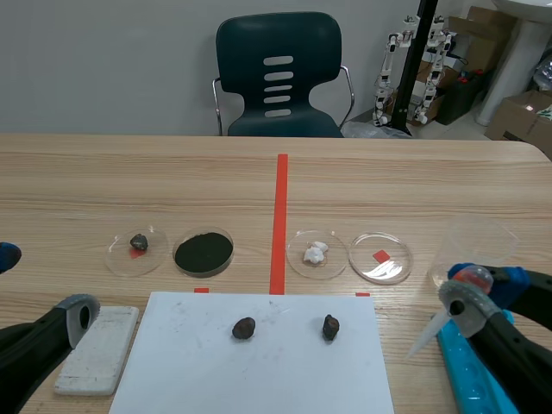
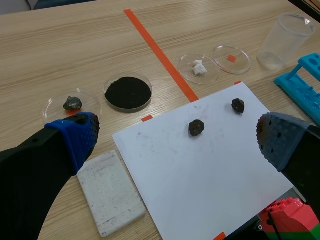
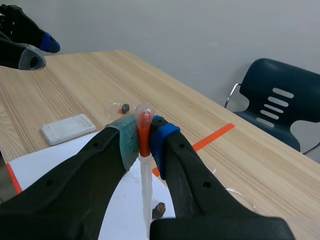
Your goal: Draw acid from the petri dish
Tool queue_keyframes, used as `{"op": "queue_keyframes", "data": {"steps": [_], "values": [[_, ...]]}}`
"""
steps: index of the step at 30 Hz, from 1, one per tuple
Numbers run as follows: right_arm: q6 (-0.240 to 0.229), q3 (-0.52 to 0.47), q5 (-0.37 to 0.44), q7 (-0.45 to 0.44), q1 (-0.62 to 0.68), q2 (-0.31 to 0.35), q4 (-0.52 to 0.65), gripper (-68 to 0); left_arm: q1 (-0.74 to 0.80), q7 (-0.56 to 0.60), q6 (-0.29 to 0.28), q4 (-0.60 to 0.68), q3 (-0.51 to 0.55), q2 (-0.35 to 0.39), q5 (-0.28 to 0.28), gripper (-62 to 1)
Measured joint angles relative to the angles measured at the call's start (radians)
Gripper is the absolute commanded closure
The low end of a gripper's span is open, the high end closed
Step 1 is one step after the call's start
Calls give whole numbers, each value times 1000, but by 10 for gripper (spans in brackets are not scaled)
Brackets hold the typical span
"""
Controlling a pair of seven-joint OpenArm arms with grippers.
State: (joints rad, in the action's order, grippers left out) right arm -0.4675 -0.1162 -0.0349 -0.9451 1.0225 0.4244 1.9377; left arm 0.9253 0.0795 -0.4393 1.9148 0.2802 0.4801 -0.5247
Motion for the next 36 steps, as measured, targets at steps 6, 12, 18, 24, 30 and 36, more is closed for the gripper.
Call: {"op": "queue_keyframes", "data": {"steps": [6,12,18,24,30,36], "values": [[0,0,0,0,0,0,0,-51,0,0,0,0,0,0,0,-623],[0,0,0,0,0,0,0,-51,0,0,0,0,0,0,0,-623],[0,0,0,0,0,0,0,-51,0,0,0,0,0,0,0,-623],[2,0,2,32,-30,0,0,-51,0,0,0,0,0,0,0,-623],[3,0,53,103,-91,0,0,-51,0,0,0,0,0,0,0,-623],[-1,-6,98,252,-202,0,0,-51,0,0,0,0,0,0,0,-623]]}}
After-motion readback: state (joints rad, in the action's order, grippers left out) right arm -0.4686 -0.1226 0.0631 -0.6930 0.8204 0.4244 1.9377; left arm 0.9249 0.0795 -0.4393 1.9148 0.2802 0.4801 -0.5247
